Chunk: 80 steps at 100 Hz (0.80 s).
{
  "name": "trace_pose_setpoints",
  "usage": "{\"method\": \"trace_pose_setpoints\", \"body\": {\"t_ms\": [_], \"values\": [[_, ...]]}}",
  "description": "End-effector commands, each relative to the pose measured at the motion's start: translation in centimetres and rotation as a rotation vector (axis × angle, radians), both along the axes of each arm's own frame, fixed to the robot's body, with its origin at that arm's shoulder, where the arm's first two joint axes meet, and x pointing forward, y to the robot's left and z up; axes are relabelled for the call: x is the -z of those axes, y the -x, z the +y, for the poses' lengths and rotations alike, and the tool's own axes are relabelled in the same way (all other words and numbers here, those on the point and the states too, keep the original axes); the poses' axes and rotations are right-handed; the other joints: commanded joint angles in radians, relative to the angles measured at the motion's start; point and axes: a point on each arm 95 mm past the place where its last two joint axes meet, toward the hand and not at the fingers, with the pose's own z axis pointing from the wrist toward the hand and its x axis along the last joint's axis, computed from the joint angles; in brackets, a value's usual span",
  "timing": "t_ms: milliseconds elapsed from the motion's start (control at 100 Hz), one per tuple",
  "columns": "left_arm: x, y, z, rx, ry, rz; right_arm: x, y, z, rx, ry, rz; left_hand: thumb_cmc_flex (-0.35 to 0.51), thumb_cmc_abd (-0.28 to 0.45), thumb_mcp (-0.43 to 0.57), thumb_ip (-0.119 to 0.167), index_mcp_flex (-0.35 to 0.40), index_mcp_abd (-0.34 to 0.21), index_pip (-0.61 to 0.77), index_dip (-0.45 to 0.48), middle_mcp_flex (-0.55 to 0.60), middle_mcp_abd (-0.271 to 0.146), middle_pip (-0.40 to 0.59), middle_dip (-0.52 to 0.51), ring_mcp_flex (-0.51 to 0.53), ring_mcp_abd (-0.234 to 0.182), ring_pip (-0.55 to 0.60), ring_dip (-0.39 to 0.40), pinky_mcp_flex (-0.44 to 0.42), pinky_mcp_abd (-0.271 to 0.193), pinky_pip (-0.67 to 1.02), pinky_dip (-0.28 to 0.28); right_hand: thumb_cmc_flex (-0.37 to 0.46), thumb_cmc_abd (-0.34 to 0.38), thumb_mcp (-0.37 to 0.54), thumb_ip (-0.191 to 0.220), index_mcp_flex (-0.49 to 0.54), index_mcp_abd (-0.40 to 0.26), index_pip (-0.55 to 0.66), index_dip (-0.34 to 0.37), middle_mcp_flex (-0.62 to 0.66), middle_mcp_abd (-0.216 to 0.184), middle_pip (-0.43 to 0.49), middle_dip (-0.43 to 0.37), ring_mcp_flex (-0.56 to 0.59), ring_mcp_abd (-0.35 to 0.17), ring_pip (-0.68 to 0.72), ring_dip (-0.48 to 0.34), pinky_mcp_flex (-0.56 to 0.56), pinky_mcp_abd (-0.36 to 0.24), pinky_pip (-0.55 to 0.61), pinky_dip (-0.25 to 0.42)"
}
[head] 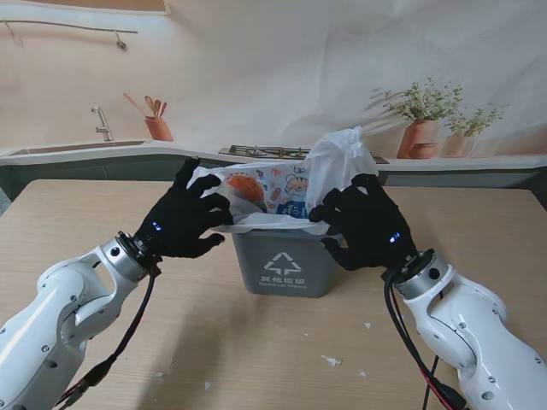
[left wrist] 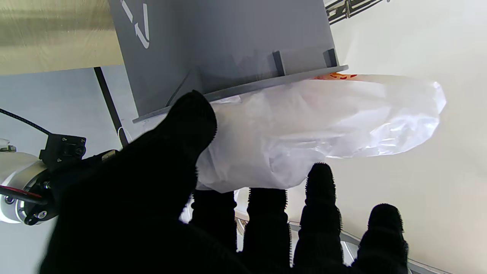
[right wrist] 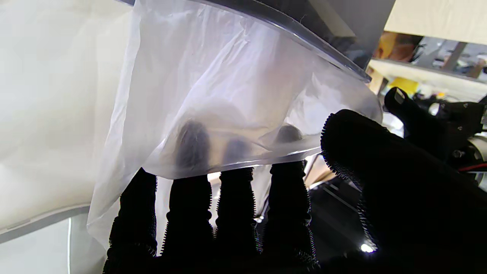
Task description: Fit the garbage bag over the bin
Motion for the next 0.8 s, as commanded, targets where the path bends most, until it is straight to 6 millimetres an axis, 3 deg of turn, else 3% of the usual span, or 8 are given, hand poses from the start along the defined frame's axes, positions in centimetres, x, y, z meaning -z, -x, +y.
{"method": "trace_pose_setpoints", "body": {"t_ms": [0,190,280,350,490,580,790], "values": [[0.6,0.0,0.5,-0.01,-0.017,0.015,0.5,0.2,-0.2,0.015,0.004,0.014,0.029,0.005,0.017,-0.036,0.032,0.001,0.057,0.012,0.001,-0.011,0.017,0.005,0.007,-0.004,0.014,-0.009,-0.005,0.031,-0.023,-0.011,-0.029,0.039,-0.008,0.044,0.004,0.043,0.034,0.043,-0.03,0.033,-0.03,-0.027,-0.015,0.048,-0.013,-0.01,-0.022,0.023,-0.031,-0.02],[1.3,0.2,1.0,-0.026,-0.014,0.022,1.4,0.8,-1.1,0.05,-0.016,0.046,0.03,0.001,0.021,-0.036,0.035,0.009,0.052,0.012,0.001,-0.007,0.029,0.015,0.008,-0.001,0.019,-0.006,-0.007,0.033,-0.022,-0.011,-0.057,0.116,-0.081,0.021,0.007,0.034,0.065,0.052,0.014,0.045,-0.037,-0.05,0.019,0.061,-0.016,-0.015,-0.013,0.023,-0.029,-0.018],[1.7,0.3,1.1,-0.027,-0.02,0.028,1.8,1.0,-1.6,0.058,-0.061,0.089,0.029,-0.003,0.02,-0.037,0.039,0.011,0.051,0.01,-0.002,-0.009,0.031,0.017,0.008,-0.002,0.02,-0.004,-0.007,0.032,-0.02,-0.011,-0.094,0.19,-0.169,0.071,0.03,0.043,0.079,0.092,0.036,0.049,-0.043,-0.056,0.031,0.065,-0.015,-0.016,-0.01,0.027,-0.029,-0.016],[1.9,0.4,1.1,-0.028,-0.033,0.031,2.2,1.0,-2.1,0.056,-0.113,0.116,0.028,-0.003,0.021,-0.037,0.04,0.007,0.049,0.007,-0.002,-0.01,0.031,0.018,0.008,-0.003,0.02,-0.004,-0.006,0.033,-0.02,-0.01,-0.099,0.218,-0.213,0.078,0.062,0.039,0.086,0.122,0.065,0.055,-0.041,-0.057,0.048,0.07,-0.011,-0.017,-0.004,0.03,-0.028,-0.013],[2.4,0.7,1.3,-0.035,-0.033,0.034,3.1,1.0,-2.8,0.044,-0.158,0.148,0.026,-0.005,0.022,-0.038,0.04,0.007,0.048,0.002,-0.003,-0.009,0.031,0.02,0.008,-0.002,0.021,-0.004,-0.007,0.034,-0.019,-0.01,-0.085,0.228,-0.254,0.06,0.117,0.008,0.09,0.117,0.094,0.056,-0.038,-0.055,0.065,0.071,-0.004,-0.016,0.003,0.033,-0.026,-0.011],[2.7,0.7,1.5,-0.045,-0.022,0.039,3.6,0.9,-3.3,0.029,-0.154,0.161,0.027,-0.009,0.022,-0.038,0.043,0.007,0.047,-0.002,-0.003,-0.006,0.032,0.02,0.008,0.001,0.021,-0.003,-0.008,0.033,-0.019,-0.011,-0.064,0.217,-0.268,0.026,0.188,-0.052,0.13,0.067,0.115,0.038,-0.023,-0.048,0.077,0.064,0.0,-0.016,0.009,0.034,-0.022,-0.011],[3.5,0.7,1.8,-0.05,-0.02,0.054,5.1,0.7,-4.1,0.035,-0.223,0.23,0.023,-0.018,0.022,-0.037,0.046,0.004,0.042,-0.024,-0.009,0.0,0.032,0.023,0.007,0.006,0.021,-0.001,-0.009,0.033,-0.018,-0.01,-0.053,0.235,-0.271,0.018,0.262,-0.07,0.128,0.034,0.165,0.027,0.008,-0.026,0.106,0.068,0.012,-0.014,0.022,0.033,-0.007,-0.008]]}}
